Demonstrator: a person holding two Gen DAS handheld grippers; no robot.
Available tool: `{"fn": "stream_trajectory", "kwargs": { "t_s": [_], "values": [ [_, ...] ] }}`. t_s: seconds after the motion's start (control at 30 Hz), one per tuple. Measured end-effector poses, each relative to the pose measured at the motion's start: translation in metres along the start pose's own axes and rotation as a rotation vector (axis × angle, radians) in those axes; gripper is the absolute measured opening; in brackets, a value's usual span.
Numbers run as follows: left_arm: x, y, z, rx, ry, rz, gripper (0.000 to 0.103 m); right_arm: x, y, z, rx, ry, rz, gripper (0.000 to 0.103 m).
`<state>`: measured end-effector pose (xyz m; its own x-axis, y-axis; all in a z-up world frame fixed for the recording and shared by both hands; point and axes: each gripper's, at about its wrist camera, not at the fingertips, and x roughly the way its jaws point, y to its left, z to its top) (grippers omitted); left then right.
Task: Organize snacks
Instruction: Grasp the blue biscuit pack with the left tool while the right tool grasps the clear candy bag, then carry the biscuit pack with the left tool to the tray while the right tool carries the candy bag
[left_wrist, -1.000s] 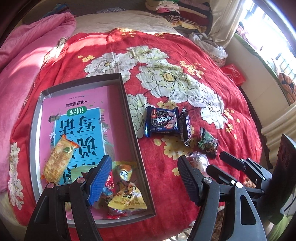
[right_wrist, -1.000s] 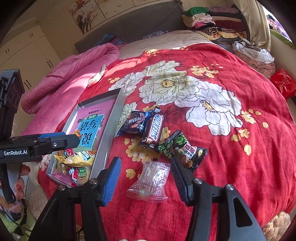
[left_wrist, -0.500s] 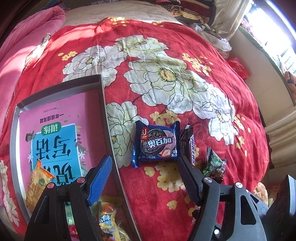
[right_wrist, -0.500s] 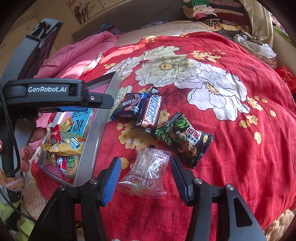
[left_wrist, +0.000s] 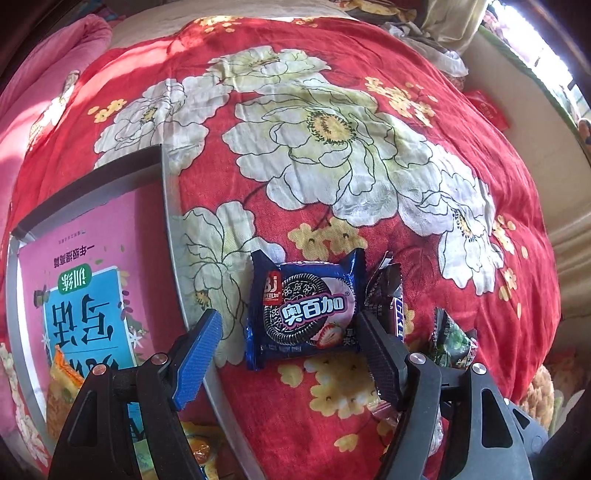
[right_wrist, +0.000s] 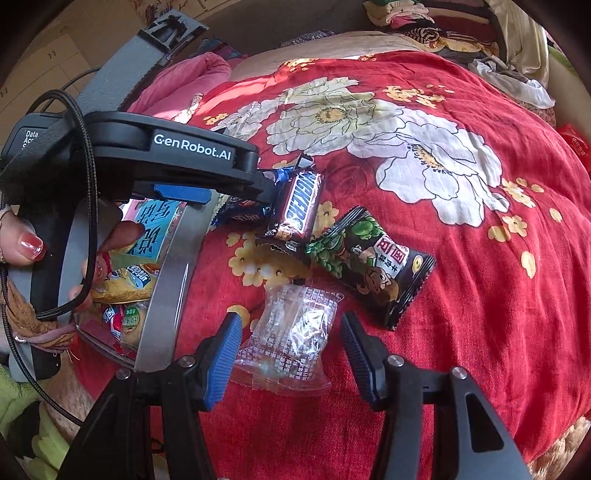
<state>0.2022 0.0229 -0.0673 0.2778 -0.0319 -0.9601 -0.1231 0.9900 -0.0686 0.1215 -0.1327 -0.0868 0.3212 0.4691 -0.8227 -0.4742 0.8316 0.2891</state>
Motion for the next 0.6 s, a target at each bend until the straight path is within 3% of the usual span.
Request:
{"fn": "stream_trajectory", "kwargs": {
  "t_s": [0.37,0.43,0.53,0.6],
  "values": [
    [0.025,-0.007,0.009,-0.041,0.029,-0.033,0.076,0.023,0.016,-0.002,-0.136,0.045,-0.104,0.055],
    [0.026,-0.007,0.010,-0.047,0.012,-0.040,0.068,0.024,0.020,-0.004,-0.174,0.051,-0.121,0.054],
    [0.026,-0.008,0.009,-0.049,0.017,-0.053,0.059,0.022,0.021,-0.005,-0.182,0.052,-0.103,0.045],
    [0.023,-0.006,0.007,-0.057,0.013,-0.070,0.058,0.019,0.019,-0.006,-0.176,0.044,-0.081,0.042]
  ]
}}
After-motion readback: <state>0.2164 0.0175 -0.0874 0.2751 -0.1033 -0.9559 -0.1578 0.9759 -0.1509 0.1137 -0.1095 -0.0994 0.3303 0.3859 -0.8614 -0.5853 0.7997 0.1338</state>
